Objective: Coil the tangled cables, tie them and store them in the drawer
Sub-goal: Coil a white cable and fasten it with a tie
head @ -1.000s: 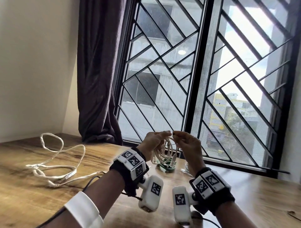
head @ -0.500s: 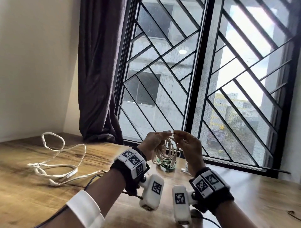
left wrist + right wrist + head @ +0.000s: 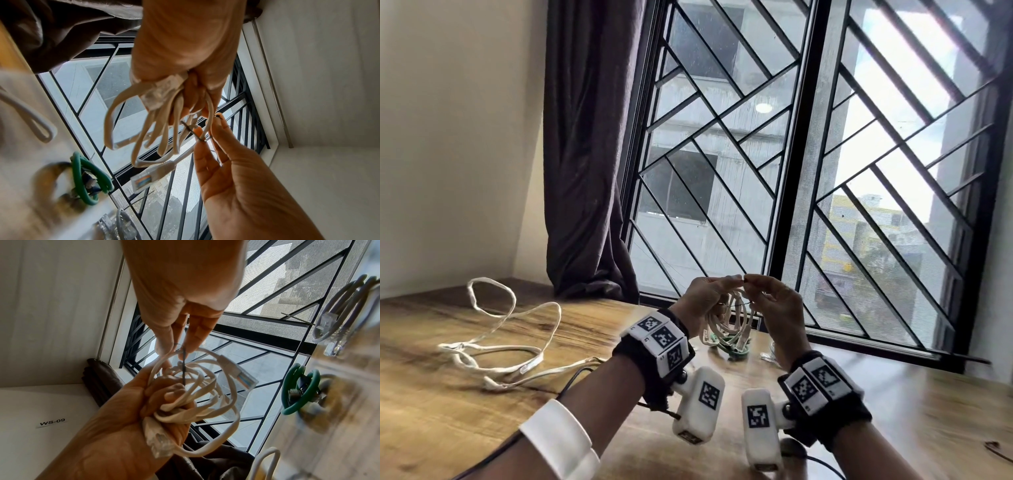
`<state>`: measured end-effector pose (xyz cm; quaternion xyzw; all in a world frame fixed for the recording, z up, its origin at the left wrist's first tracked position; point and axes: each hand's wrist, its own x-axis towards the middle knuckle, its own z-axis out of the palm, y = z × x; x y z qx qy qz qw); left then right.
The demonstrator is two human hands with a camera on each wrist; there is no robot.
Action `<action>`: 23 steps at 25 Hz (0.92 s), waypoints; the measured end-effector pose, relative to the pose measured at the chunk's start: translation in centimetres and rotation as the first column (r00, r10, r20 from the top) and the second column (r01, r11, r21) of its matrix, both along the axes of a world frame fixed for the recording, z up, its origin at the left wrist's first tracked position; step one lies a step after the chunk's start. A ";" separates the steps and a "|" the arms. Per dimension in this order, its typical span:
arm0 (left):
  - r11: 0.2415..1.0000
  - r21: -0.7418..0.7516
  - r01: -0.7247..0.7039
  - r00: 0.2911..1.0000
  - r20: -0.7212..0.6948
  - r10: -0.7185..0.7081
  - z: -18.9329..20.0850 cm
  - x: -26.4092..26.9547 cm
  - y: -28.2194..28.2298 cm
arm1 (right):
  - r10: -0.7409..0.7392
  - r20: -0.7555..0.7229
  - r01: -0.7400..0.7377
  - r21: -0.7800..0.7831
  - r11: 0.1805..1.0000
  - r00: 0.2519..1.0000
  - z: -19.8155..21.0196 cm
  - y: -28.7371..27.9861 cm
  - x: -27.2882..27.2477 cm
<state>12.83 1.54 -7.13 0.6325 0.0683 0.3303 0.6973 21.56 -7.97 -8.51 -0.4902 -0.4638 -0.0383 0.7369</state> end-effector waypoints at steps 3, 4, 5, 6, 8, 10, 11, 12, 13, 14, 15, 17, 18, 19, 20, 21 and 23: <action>0.999 0.052 -0.016 1.000 0.000 0.016 0.0 -0.1 -0.1 | 0.000 0.018 0.001 -0.024 1.000 1.000 -0.1 -0.1 0.0; 0.998 0.064 -0.026 1.000 0.002 0.026 -0.1 -0.1 -0.1 | -0.002 0.025 0.003 -0.040 0.999 1.000 -0.1 -0.2 0.0; 0.997 0.077 -0.033 0.999 0.003 0.033 -0.1 0.0 0.0 | -0.016 0.041 0.018 -0.059 0.998 0.999 0.0 -0.3 0.0; 0.995 0.090 -0.038 0.999 0.003 0.038 -0.2 0.0 0.1 | -0.046 0.071 0.051 -0.074 0.996 0.996 0.1 -0.3 0.1; 0.993 0.113 -0.038 0.999 -0.006 0.039 -0.2 0.1 0.2 | -0.136 0.145 0.152 -0.110 0.982 0.980 0.4 -0.4 0.5; 0.993 0.117 -0.023 1.000 -0.016 0.025 -0.2 0.2 0.3 | -0.161 0.146 0.183 -0.149 0.972 0.976 0.7 -0.6 0.8; 0.993 0.114 -0.010 1.000 -0.023 0.012 -0.2 0.1 0.2 | -0.114 0.096 0.128 -0.160 0.979 0.989 0.8 -0.8 0.9; 0.994 0.107 0.005 1.000 -0.030 -0.001 -0.1 0.0 0.1 | -0.041 0.027 0.045 -0.168 0.985 0.999 0.8 -1.1 0.9; 0.995 0.100 0.019 0.999 -0.040 -0.016 -0.1 -0.1 0.0 | 0.027 -0.036 -0.033 -0.175 0.984 0.999 0.7 -1.3 1.0; 0.995 0.089 0.037 0.998 -0.050 -0.033 0.0 -0.1 0.0 | 0.073 -0.071 -0.085 -0.183 0.979 0.995 0.7 -1.4 1.1; 0.995 0.079 0.053 0.997 -0.061 -0.049 0.0 -0.2 -0.1 | 0.096 -0.077 -0.109 -0.193 0.975 0.992 0.6 -1.6 1.2; 0.994 0.073 0.079 0.994 -0.081 -0.073 -0.1 -0.3 -0.1 | 0.081 0.005 -0.078 -0.207 0.975 0.997 0.7 -1.7 1.2; 0.994 0.071 0.089 0.992 -0.091 -0.082 -0.1 -0.3 -0.1 | 0.046 0.081 -0.028 -0.212 0.977 0.996 0.9 -1.7 1.1; 0.993 0.067 0.095 0.991 -0.099 -0.088 -0.1 -0.3 -0.1 | 0.001 0.157 0.033 -0.212 0.977 0.988 1.1 -1.7 1.1; 0.994 0.057 0.098 0.990 -0.105 -0.092 -0.1 -0.3 -0.1 | -0.047 0.228 0.096 -0.210 0.973 0.973 1.3 -1.9 1.1; 0.994 0.049 0.101 0.990 -0.107 -0.095 0.0 -0.4 0.0 | -0.084 0.286 0.147 -0.206 0.967 0.955 1.5 -2.0 1.0; 0.992 0.047 0.113 0.988 -0.112 -0.107 0.0 -0.4 0.0 | -0.149 0.400 0.246 -0.205 0.947 0.904 1.6 -2.0 1.0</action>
